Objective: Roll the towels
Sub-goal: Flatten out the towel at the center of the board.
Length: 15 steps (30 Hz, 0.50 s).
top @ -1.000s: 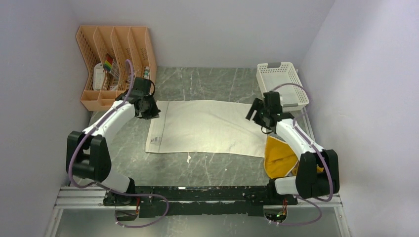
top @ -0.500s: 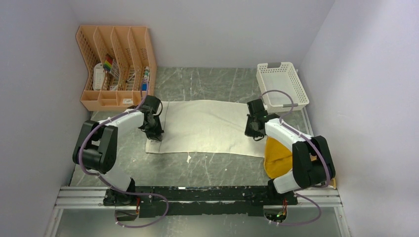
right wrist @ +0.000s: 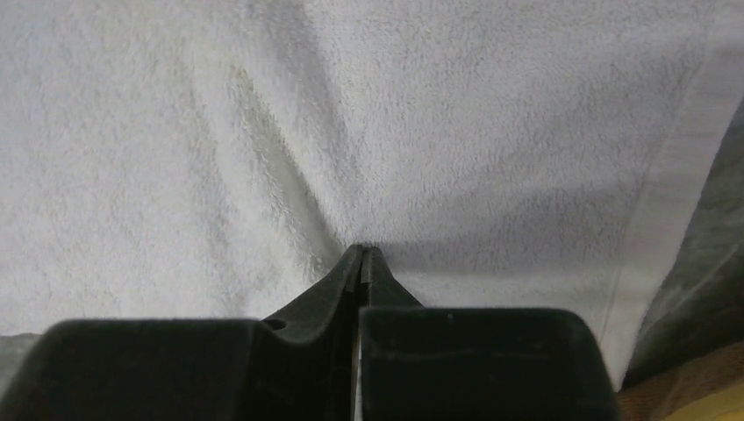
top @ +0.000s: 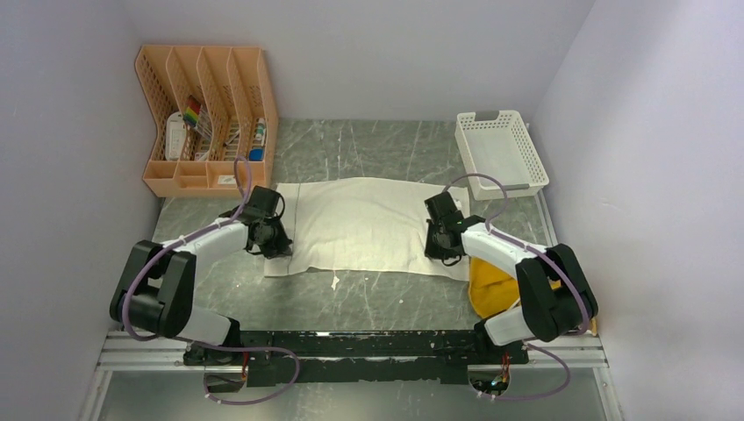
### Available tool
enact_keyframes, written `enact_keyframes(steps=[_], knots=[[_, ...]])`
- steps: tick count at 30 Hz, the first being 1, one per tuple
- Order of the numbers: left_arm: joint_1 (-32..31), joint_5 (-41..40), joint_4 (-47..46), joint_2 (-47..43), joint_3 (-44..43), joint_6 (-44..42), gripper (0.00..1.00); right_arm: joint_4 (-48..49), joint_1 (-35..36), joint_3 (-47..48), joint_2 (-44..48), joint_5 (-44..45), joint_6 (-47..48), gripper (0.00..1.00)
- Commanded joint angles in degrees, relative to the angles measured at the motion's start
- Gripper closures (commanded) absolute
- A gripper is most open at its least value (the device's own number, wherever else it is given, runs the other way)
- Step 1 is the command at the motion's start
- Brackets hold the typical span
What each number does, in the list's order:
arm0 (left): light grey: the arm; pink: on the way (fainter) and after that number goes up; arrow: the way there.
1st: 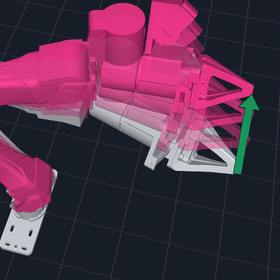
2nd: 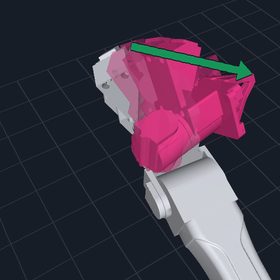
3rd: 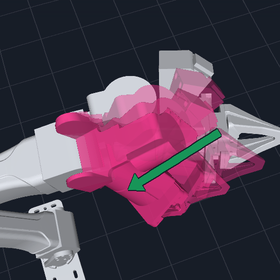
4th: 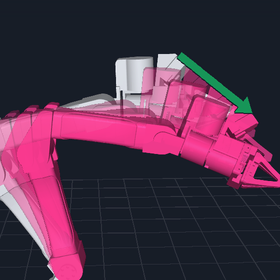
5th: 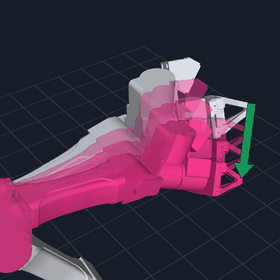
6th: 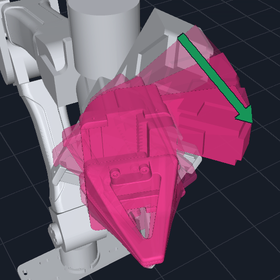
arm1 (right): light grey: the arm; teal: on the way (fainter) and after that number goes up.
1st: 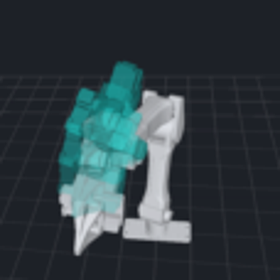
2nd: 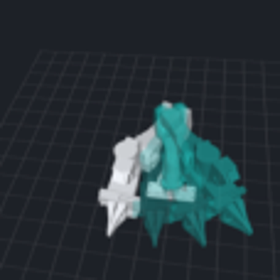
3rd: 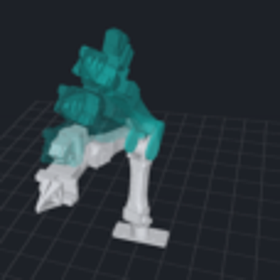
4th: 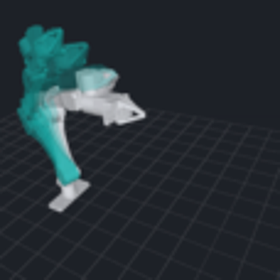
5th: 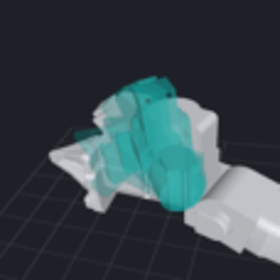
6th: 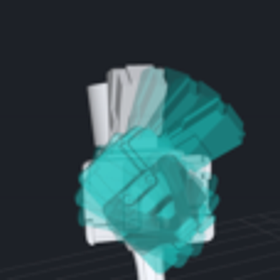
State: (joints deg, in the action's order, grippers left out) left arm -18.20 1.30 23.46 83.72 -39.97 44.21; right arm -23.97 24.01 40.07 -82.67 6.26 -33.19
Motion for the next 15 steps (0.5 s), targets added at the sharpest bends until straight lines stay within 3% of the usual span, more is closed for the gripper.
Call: enact_keyframes(steps=[1, 7, 15], knots=[[-2.0, 4.5, 9.7, 1.1, 7.7, 4.2, 0.93, -4.6, 2.9, -4.6, -1.4, -4.7, -2.9, 1.00], [-3.0, 5.4, 12.8, -3.0, 10.0, 7.7, 0.93, -6.6, 5.7, -5.0, -1.3, -6.0, -4.1, 1.00], [-5.1, 4.7, 20.0, -5.1, 6.2, 10.2, 0.93, -11.8, 8.2, -2.2, -0.7, -6.5, -4.2, 1.00]])
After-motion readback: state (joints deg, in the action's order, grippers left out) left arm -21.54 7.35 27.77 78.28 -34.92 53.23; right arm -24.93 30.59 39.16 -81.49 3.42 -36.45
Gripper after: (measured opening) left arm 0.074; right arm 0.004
